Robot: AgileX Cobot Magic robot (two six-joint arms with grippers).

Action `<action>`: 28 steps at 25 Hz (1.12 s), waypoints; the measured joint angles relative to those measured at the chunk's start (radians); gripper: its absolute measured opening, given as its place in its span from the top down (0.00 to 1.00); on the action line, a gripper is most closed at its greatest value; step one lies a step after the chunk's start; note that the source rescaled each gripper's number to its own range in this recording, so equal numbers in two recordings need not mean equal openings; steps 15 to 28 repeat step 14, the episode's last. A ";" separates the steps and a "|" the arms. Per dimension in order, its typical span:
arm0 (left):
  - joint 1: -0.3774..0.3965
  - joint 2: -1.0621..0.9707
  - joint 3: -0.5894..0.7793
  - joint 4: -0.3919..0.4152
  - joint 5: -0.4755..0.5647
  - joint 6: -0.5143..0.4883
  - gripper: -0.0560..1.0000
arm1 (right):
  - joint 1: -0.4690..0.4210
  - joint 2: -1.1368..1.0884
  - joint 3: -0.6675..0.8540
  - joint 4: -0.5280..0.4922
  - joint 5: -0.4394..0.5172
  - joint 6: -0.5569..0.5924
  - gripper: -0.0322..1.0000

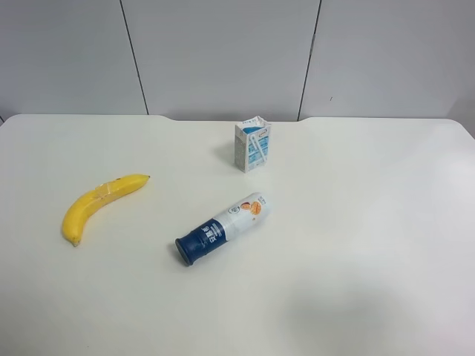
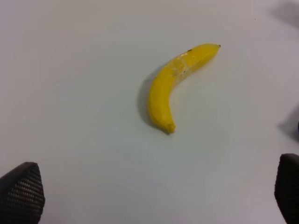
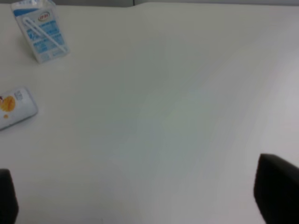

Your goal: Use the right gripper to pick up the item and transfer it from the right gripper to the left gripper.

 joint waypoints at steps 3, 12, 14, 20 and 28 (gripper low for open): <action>0.000 0.000 0.000 0.000 0.000 0.000 0.00 | 0.000 0.000 0.000 0.000 0.000 0.000 0.00; 0.000 0.000 0.000 0.000 0.000 0.000 0.00 | 0.000 0.000 0.000 0.000 0.000 0.000 0.00; 0.000 0.000 0.000 0.000 0.000 0.000 0.00 | 0.000 0.000 0.000 0.000 0.000 0.000 0.00; 0.000 0.000 0.000 0.000 0.000 0.000 0.00 | 0.000 0.000 0.000 0.000 0.000 0.000 0.00; 0.000 0.000 0.000 0.000 0.000 0.000 0.00 | 0.000 0.000 0.000 0.000 0.000 0.000 0.00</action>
